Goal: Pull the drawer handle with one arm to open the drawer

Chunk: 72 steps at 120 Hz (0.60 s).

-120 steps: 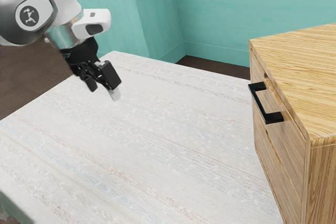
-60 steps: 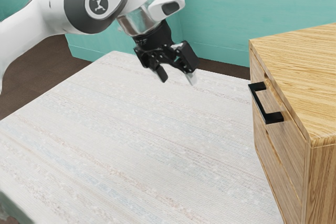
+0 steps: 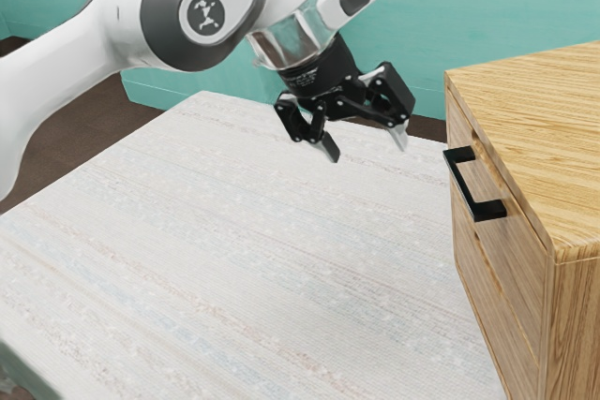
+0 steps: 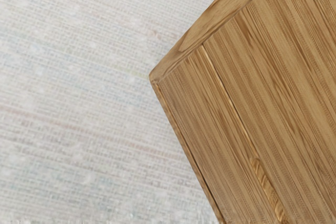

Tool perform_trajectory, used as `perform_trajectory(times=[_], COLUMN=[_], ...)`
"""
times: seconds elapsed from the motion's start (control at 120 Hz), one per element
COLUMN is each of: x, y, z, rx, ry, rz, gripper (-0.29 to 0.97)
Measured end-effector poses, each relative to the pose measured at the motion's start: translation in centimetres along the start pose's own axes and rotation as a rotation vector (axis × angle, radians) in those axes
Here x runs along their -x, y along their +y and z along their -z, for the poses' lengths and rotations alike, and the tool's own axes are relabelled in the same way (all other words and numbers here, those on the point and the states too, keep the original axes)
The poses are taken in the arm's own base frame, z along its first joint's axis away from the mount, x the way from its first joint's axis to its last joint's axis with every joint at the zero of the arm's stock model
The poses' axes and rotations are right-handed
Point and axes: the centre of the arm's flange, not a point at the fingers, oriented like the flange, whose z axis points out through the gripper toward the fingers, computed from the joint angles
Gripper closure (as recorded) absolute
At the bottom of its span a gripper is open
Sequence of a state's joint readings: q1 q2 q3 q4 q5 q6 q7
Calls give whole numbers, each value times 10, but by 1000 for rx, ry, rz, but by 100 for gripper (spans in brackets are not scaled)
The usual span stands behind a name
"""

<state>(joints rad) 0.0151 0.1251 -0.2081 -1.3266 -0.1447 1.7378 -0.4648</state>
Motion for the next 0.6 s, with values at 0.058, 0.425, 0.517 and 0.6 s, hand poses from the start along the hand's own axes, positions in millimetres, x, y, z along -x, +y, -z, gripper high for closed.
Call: perform_trajectory(times=[0.058,0.425,0.517,0.6], x=[6,29,26,23], y=[10,40,36,34], z=[-1,-24,-29,-30], rx=[7,38,38,44], ry=[-3,-66,-71,-65], rz=[10,97,131,157], gripper=[0,0,0,0])
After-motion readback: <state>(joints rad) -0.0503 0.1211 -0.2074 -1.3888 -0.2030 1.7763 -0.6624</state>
